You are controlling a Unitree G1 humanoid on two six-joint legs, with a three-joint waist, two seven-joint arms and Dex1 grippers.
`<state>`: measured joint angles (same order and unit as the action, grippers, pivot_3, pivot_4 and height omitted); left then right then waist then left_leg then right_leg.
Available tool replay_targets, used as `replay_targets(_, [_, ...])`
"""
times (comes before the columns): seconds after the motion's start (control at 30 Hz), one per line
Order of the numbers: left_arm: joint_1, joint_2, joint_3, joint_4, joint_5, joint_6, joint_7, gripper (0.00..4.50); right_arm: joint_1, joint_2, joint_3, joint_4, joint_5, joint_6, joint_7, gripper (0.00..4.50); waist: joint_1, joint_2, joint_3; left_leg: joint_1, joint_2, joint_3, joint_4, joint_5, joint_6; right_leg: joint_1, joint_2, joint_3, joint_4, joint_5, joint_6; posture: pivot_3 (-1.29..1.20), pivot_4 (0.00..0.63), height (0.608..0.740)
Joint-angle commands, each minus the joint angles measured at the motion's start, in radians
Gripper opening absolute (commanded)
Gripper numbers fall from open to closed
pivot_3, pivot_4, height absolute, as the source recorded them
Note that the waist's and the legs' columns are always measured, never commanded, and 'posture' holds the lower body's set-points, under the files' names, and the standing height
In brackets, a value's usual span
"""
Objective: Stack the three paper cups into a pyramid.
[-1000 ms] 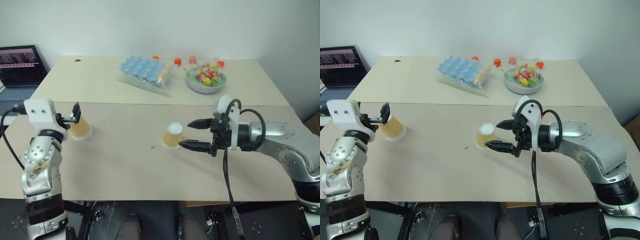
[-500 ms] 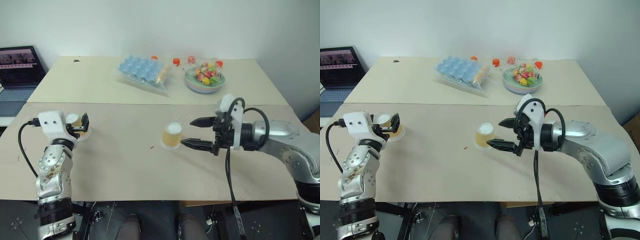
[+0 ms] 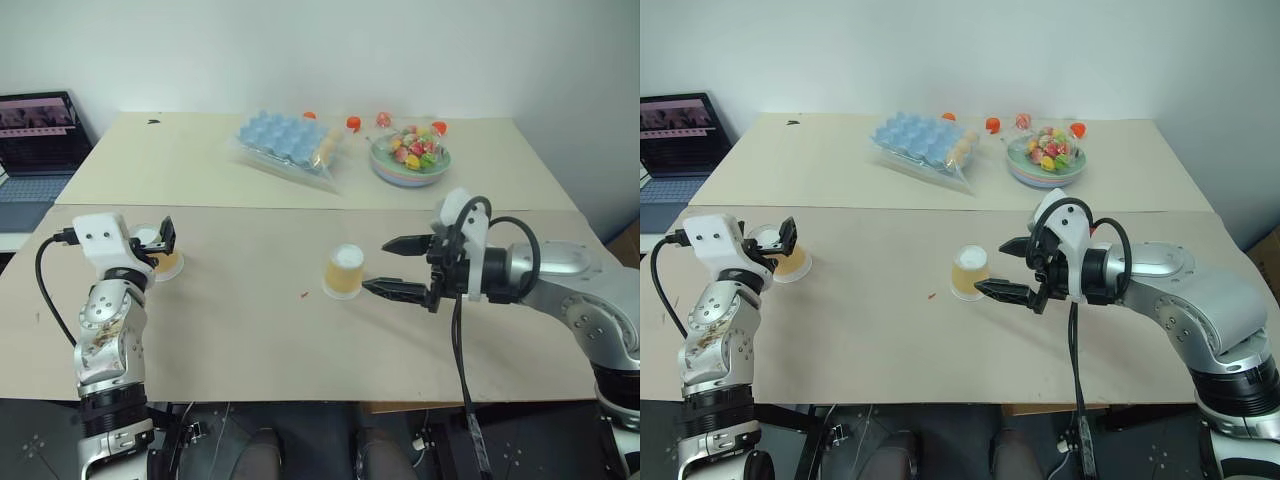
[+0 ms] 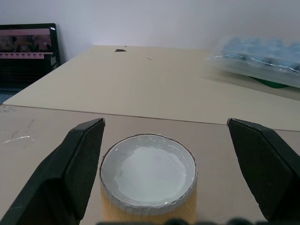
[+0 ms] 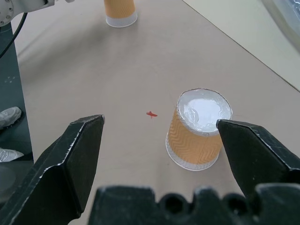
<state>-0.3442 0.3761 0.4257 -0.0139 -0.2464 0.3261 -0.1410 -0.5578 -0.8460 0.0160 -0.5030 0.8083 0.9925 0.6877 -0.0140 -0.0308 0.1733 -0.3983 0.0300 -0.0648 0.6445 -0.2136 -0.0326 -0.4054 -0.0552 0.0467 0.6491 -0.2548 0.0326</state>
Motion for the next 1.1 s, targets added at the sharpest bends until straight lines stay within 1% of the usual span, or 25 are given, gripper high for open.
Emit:
replay_targets(0.03, [-0.021,0.015,0.014,-0.012,-0.005,-0.014,0.02,4.44,-0.004,-0.002,-0.043,-0.029,0.005,-0.001,-0.004,4.5,0.0,0.0,0.0,0.0,0.0,0.0,0.0,0.0,0.0,0.0,0.0,0.0,0.0,0.0,0.0,0.0,0.15,0.74])
replay_targets(0.3, [-0.038,0.014,0.015,-0.004,-0.019,0.022,0.046,4.44,0.0,-0.003,-0.047,-0.036,0.011,0.005,-0.01,4.5,0.001,0.0,0.0,0.0,0.0,0.0,0.0,0.0,0.0,0.0,0.0,0.0,0.0,0.0,0.0,0.0,0.15,0.74])
replay_targets(0.63, [-0.054,0.02,-0.012,0.05,-0.003,0.081,0.076,4.44,0.007,-0.007,-0.06,-0.049,0.014,0.017,-0.019,4.5,0.001,0.0,0.0,0.0,0.0,0.0,0.0,0.0,0.0,0.0,0.0,0.0,0.0,0.0,0.0,0.0,0.15,0.74])
replay_targets(0.97, [-0.069,0.027,-0.037,0.09,0.008,0.079,0.066,4.44,0.007,-0.001,-0.065,-0.052,0.012,0.025,-0.029,4.5,0.001,0.0,0.0,0.0,0.0,0.0,0.0,0.0,0.0,0.0,0.0,0.0,0.0,0.0,0.0,0.0,0.15,0.74])
replay_targets(1.03, [-0.075,0.023,-0.036,0.098,0.003,0.06,0.057,3.93,0.01,-0.002,-0.068,-0.054,0.012,0.025,-0.032,4.5,0.001,0.0,0.0,0.0,0.0,0.0,0.0,0.0,0.0,0.0,0.0,0.0,0.0,0.0,0.0,0.0,0.15,0.74])
replay_targets(1.07, [-0.078,0.021,-0.035,0.099,0.002,0.055,0.057,3.76,0.012,-0.002,-0.069,-0.055,0.013,0.026,-0.032,4.5,0.001,0.0,0.0,0.0,0.0,0.0,0.0,0.0,0.0,0.0,0.0,0.0,0.0,0.0,0.0,0.0,0.15,0.74])
replay_targets(1.1, [-0.083,0.021,-0.038,0.101,0.005,0.05,0.055,3.27,0.013,-0.002,-0.07,-0.056,0.013,0.026,-0.033,4.5,0.001,0.0,0.0,0.0,0.0,0.0,0.0,0.0,0.0,0.0,0.0,0.0,0.0,0.0,0.0,0.0,0.15,0.74])
